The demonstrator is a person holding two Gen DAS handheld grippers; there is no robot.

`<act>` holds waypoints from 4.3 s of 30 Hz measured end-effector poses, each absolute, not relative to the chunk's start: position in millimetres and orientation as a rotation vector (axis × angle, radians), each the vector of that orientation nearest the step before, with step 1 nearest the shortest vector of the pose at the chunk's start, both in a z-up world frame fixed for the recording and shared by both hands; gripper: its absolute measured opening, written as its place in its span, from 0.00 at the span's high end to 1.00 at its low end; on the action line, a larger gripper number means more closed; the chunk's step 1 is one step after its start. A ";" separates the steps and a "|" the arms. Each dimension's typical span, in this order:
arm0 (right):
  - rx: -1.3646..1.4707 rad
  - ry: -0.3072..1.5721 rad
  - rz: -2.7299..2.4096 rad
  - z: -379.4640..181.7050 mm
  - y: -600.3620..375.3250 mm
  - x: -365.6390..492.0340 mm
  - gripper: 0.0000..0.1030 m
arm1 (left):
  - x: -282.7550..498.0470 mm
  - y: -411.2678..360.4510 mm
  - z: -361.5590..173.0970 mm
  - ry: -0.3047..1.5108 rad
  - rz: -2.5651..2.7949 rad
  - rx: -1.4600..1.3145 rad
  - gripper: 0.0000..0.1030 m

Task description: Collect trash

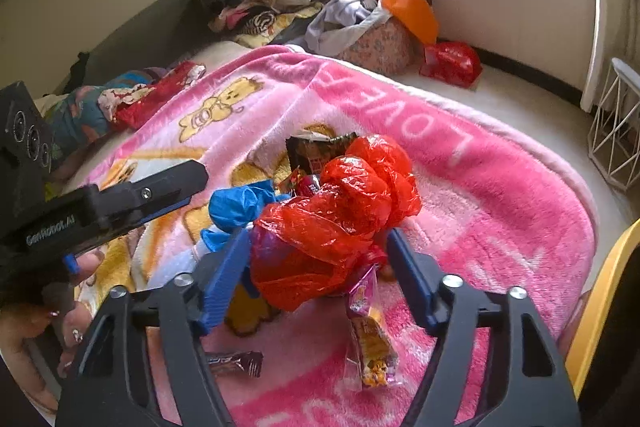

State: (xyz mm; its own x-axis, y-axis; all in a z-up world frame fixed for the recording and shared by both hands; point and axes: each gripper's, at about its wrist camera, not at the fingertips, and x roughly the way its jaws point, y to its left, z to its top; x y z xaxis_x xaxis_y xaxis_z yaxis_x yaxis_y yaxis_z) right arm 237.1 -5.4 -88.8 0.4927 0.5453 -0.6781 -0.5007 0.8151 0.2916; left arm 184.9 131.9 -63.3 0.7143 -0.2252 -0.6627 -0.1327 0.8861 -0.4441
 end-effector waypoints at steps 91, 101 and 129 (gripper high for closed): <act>0.289 0.539 0.462 -4.1 -220.2 116.0 0.95 | 141.7 -57.8 21.4 0.641 -0.362 -0.226 0.98; 0.332 0.532 0.383 -10.1 -259.5 113.5 0.95 | 143.3 -92.8 19.7 0.653 -0.425 -0.184 0.98; 0.436 0.593 0.201 -51.0 -331.3 117.1 0.95 | 154.4 -172.3 -15.2 0.746 -0.543 -0.100 0.98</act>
